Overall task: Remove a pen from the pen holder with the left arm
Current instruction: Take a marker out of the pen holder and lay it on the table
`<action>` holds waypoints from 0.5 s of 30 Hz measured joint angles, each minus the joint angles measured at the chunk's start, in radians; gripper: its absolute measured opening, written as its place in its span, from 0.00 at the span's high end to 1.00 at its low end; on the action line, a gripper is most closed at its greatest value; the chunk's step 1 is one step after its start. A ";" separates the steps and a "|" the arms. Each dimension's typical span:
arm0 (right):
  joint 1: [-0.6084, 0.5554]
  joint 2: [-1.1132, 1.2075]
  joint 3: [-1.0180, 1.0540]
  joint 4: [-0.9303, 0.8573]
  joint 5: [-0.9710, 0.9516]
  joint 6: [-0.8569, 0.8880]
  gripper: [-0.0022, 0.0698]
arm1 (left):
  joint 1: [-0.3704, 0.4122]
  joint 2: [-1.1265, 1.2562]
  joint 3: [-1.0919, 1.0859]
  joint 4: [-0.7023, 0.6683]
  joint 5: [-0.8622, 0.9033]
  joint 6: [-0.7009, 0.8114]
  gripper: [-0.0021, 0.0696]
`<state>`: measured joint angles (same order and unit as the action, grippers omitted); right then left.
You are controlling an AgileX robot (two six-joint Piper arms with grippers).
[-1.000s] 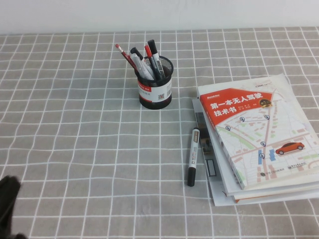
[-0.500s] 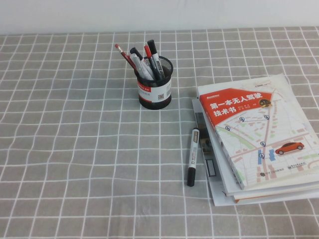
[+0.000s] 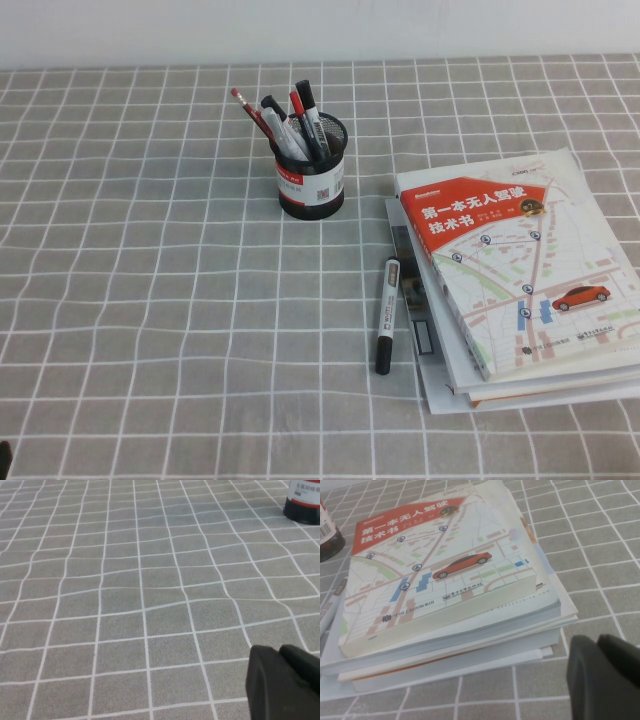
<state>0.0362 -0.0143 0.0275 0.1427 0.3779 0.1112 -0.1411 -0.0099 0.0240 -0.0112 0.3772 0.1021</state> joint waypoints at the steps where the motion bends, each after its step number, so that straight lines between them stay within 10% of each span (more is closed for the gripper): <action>1: 0.000 0.000 0.000 0.000 0.000 0.000 0.99 | 0.000 0.000 0.000 0.000 0.000 0.002 0.97; 15: 0.000 0.000 0.000 0.000 0.000 0.000 0.99 | 0.000 0.000 0.000 0.003 0.000 0.008 0.97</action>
<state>0.0362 -0.0143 0.0275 0.1427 0.3779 0.1112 -0.1411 -0.0103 0.0240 -0.0078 0.3772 0.1098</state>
